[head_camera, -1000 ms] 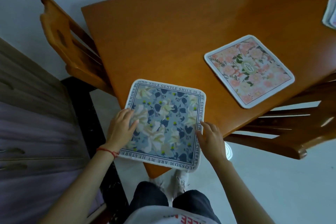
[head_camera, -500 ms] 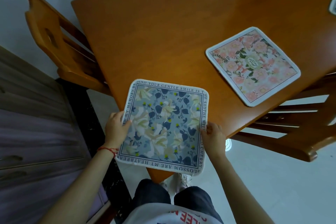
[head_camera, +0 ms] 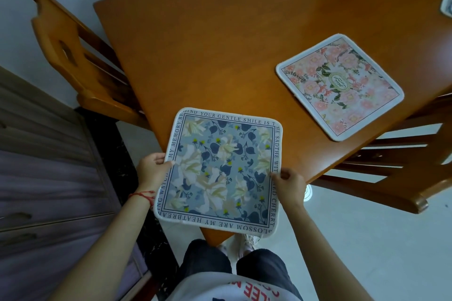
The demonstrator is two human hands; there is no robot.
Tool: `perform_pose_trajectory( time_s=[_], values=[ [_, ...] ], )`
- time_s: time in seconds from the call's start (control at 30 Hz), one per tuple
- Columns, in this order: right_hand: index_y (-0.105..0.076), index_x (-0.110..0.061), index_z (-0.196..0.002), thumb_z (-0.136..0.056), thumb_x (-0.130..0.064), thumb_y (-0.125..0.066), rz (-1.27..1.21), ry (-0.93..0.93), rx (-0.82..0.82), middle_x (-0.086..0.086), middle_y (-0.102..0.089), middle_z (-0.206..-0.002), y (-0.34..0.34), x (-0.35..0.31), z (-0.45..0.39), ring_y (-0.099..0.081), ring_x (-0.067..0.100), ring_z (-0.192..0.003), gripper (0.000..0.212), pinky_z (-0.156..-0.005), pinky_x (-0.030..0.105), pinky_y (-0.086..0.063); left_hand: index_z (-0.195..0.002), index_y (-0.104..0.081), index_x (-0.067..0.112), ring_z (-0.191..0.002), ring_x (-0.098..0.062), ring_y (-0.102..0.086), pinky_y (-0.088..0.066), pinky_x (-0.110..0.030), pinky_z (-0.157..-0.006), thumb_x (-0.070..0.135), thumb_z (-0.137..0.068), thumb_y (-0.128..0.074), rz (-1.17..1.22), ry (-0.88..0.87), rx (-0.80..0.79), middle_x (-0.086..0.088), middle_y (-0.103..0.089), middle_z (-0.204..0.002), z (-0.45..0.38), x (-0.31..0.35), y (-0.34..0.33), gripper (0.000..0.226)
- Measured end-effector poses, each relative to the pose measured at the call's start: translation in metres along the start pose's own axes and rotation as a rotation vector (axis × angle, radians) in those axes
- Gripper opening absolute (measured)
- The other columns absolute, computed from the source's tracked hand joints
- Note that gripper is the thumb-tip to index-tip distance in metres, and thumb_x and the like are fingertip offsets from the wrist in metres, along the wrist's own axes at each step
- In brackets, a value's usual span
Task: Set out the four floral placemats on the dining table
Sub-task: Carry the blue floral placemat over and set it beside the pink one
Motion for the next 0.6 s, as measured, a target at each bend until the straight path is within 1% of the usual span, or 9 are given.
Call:
perform_pose_trajectory(
  time_s=[0.13,0.2,0.27,0.33,0.5,0.6],
  values=[
    [-0.064,-0.006,-0.097,-0.081,-0.018,-0.065,-0.007,-0.007,0.032,0.001,-0.06,-0.081,0.009,0.003,0.008,-0.058,0.02,-0.073,0.02,-0.062,0.026,-0.044,-0.097,-0.063,-0.002,-0.077,-0.025,-0.062,-0.05,-0.033,-0.073,0.0,-0.077,-0.065,0.047,0.015,-0.015,-0.02,-0.067,-0.095,0.003,-0.004,-0.001,0.02],
    [-0.063,-0.007,-0.097,-0.081,-0.018,-0.065,-0.015,-0.008,0.04,0.0,-0.06,-0.082,0.013,0.005,0.013,-0.058,0.019,-0.071,0.019,-0.055,0.023,-0.043,-0.097,-0.063,-0.001,-0.077,-0.026,-0.062,-0.052,-0.036,-0.075,0.001,-0.077,-0.066,0.056,0.004,-0.018,-0.018,-0.067,-0.092,0.007,-0.005,-0.001,0.02],
    [-0.063,-0.009,-0.097,-0.081,-0.018,-0.064,-0.023,-0.006,0.053,0.0,-0.061,-0.082,0.018,0.008,0.019,-0.057,0.017,-0.069,0.018,-0.051,0.017,-0.039,-0.097,-0.063,0.0,-0.078,-0.026,-0.063,-0.053,-0.038,-0.077,0.001,-0.077,-0.066,0.053,-0.003,-0.023,-0.015,-0.066,-0.09,0.012,-0.006,-0.002,0.021],
    [-0.063,-0.01,-0.098,-0.082,-0.018,-0.064,-0.029,-0.001,0.06,0.001,-0.062,-0.084,0.023,0.012,0.024,-0.057,0.017,-0.07,0.018,-0.051,0.015,-0.039,-0.095,-0.063,0.003,-0.078,-0.027,-0.064,-0.054,-0.038,-0.077,0.002,-0.077,-0.066,0.059,-0.009,-0.028,-0.013,-0.066,-0.088,0.019,-0.008,-0.003,0.019],
    [-0.062,-0.01,-0.099,-0.083,-0.018,-0.063,-0.078,0.007,0.061,0.0,-0.063,-0.085,0.034,0.03,0.044,-0.059,0.014,-0.068,0.017,-0.049,0.011,-0.041,-0.093,-0.062,0.004,-0.074,-0.025,-0.061,-0.049,-0.028,-0.067,0.001,-0.077,-0.065,0.064,-0.043,-0.047,-0.011,-0.065,-0.086,0.042,-0.009,-0.009,0.016],
    [-0.062,-0.009,-0.098,-0.084,-0.017,-0.062,-0.108,0.014,0.067,0.002,-0.065,-0.087,0.041,0.047,0.055,-0.062,0.017,-0.072,0.017,-0.052,0.013,-0.043,-0.091,-0.063,0.004,-0.073,-0.024,-0.062,-0.05,-0.029,-0.068,0.001,-0.077,-0.065,0.038,-0.064,-0.053,-0.01,-0.065,-0.084,0.058,-0.012,-0.012,0.014]
  ],
)
Point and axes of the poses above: each hand's wrist, its own z-axis away from the middle knuckle, its own y-axis out of the back of the hand, x = y × z, the point moved 10 cm from there along -z, towards the middle knuckle
